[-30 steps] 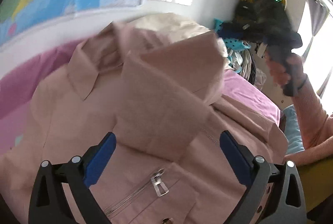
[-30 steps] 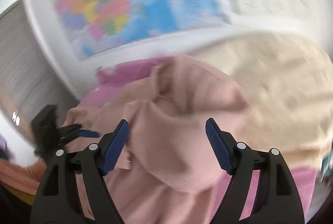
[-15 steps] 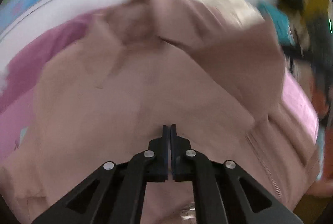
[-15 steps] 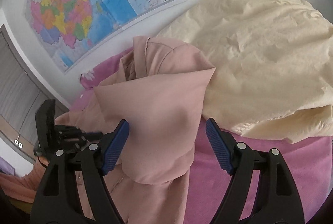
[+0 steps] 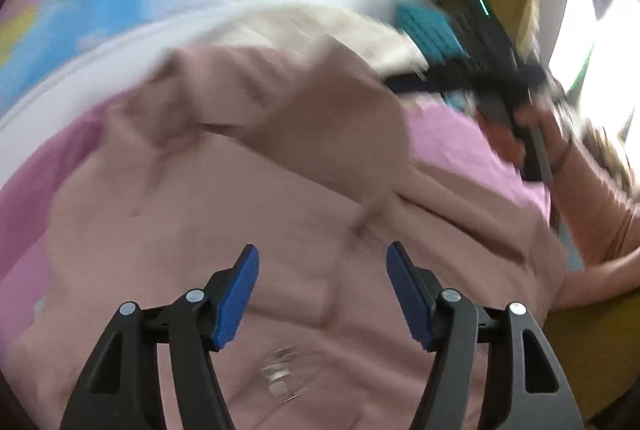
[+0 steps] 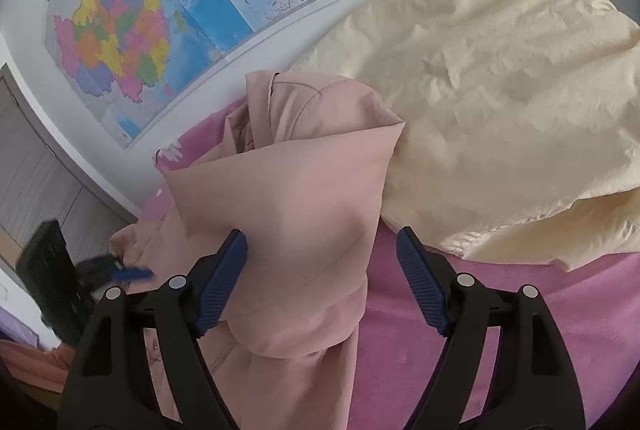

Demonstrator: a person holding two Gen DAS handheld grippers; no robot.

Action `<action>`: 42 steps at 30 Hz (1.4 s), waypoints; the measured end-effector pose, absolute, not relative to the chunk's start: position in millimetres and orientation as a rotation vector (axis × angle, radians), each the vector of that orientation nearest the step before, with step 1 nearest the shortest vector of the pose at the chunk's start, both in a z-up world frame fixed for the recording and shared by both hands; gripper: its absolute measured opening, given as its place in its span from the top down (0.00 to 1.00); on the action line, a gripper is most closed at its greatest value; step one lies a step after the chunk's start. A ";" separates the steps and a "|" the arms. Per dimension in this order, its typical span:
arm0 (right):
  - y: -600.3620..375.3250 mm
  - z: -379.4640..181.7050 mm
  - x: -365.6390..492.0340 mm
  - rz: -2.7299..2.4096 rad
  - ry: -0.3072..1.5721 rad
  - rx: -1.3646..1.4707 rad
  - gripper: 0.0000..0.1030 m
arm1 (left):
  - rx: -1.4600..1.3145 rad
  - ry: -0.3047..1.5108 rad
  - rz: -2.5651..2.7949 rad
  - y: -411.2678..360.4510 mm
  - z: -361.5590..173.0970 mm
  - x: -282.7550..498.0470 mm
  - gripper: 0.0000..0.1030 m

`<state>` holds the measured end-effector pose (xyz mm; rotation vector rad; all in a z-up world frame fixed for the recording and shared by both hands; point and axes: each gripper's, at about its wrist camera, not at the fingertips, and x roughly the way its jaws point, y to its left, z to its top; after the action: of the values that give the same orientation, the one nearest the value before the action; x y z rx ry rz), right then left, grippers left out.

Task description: Fold large clothes

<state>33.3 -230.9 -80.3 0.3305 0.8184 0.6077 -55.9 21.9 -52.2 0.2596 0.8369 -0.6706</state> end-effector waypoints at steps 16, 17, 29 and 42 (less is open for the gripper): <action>-240.3 -89.7 38.1 0.619 0.812 0.360 0.20 | -0.178 0.868 -0.423 134.2 -40.4 4.1 0.94; -240.7 -92.2 43.0 0.634 0.816 0.381 0.19 | -0.205 0.864 -0.375 148.9 -39.7 3.9 0.94; -196.8 -126.0 96.1 0.758 0.944 0.425 0.58 | -0.253 0.997 -0.109 200.4 -89.5 28.9 0.94; -271.2 -61.6 64.3 0.436 0.710 0.305 0.96 | -0.224 0.971 -0.266 165.6 -75.5 49.3 0.96</action>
<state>64.3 -271.2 -61.6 0.3047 0.7101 0.4360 49.3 165.6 -75.5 -0.2235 0.9714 -0.2662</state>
